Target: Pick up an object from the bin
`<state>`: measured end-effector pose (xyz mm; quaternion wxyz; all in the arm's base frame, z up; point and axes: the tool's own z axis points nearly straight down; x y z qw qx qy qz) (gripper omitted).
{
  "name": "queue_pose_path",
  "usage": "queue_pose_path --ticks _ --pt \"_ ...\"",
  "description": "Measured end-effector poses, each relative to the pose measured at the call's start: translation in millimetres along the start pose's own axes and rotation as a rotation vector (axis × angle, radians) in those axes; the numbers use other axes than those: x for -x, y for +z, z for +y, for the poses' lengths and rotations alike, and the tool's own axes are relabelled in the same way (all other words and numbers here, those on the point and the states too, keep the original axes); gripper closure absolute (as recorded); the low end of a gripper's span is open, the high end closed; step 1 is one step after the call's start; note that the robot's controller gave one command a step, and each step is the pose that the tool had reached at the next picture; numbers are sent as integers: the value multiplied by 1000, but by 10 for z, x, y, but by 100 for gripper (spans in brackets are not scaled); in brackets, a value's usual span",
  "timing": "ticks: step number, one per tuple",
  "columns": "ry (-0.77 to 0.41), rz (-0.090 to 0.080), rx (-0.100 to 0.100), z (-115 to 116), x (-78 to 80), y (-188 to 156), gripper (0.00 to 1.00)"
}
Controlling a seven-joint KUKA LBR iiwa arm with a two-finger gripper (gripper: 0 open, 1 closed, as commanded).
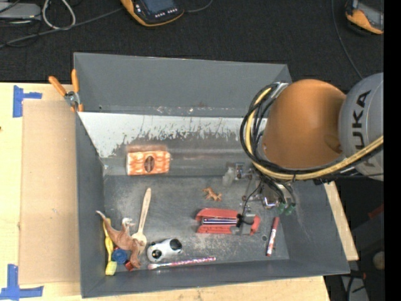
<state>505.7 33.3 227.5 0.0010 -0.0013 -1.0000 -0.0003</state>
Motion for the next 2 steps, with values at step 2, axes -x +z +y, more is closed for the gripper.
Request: queue_pose_path --ticks 2 --pt "-127 -2 0 -161 24 455 0"
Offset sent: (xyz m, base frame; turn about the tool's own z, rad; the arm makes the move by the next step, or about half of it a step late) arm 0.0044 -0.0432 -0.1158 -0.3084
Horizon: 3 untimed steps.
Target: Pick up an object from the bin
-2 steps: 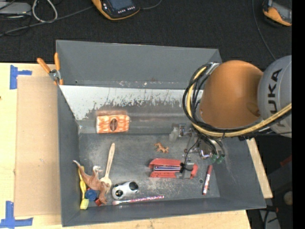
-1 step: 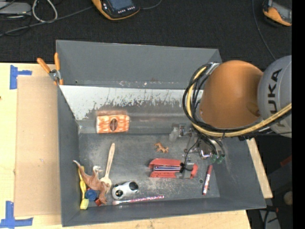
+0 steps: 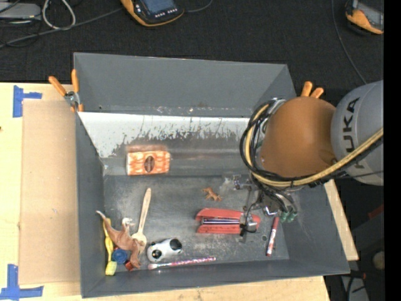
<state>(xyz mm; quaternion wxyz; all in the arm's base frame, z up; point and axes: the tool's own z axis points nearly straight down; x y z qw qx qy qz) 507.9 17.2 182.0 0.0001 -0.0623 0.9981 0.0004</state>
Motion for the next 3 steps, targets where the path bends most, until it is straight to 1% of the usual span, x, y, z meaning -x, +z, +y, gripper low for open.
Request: queue_pose_path --ticks 1,2,3 --pt "114 0 1 -8 -35 353 0" --pt "193 6 0 -379 42 1150 0" --pt "374 -3 -2 -448 15 1237 100"
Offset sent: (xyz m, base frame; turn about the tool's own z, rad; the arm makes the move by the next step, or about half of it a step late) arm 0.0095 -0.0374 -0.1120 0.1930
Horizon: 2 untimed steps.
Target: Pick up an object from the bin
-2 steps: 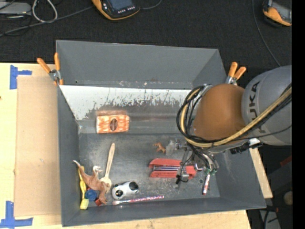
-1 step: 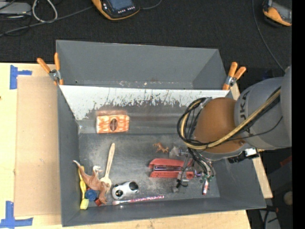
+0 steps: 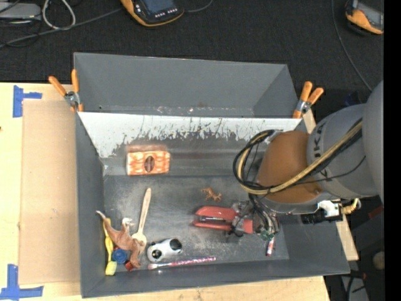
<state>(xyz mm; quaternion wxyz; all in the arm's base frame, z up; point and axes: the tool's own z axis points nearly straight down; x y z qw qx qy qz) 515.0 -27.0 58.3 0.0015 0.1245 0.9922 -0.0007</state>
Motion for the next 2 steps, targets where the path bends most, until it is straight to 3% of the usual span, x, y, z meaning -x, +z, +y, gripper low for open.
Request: queue_pose_path --ticks 1,2 --pt "25 0 3 40 -19 -15 100" --pt "-156 2 2 258 212 -85 100"
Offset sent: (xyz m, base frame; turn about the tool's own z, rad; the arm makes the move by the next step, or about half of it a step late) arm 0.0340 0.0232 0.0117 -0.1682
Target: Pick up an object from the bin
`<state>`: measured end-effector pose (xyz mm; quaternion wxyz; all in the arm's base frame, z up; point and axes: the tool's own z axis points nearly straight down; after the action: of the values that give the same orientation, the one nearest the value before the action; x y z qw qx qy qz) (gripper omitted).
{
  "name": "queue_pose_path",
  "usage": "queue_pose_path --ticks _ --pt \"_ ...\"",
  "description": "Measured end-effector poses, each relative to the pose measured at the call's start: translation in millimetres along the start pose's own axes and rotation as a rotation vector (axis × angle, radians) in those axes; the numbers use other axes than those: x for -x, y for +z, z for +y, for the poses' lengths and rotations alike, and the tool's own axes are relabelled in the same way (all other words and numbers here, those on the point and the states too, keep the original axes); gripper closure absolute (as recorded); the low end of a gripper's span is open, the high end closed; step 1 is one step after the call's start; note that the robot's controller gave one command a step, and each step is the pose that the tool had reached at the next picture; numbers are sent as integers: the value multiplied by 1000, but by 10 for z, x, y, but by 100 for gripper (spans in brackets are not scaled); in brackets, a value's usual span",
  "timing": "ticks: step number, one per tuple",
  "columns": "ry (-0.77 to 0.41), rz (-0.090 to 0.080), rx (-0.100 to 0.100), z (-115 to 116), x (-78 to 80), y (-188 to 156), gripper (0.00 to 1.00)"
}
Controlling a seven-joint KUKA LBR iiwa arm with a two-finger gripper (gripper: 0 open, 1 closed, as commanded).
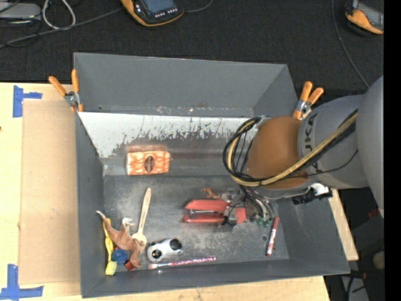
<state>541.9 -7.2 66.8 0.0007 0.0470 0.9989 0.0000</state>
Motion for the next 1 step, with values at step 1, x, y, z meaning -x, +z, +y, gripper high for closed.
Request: queue_pose_path --ticks 1 --pt "102 8 0 -112 -59 -764 100"
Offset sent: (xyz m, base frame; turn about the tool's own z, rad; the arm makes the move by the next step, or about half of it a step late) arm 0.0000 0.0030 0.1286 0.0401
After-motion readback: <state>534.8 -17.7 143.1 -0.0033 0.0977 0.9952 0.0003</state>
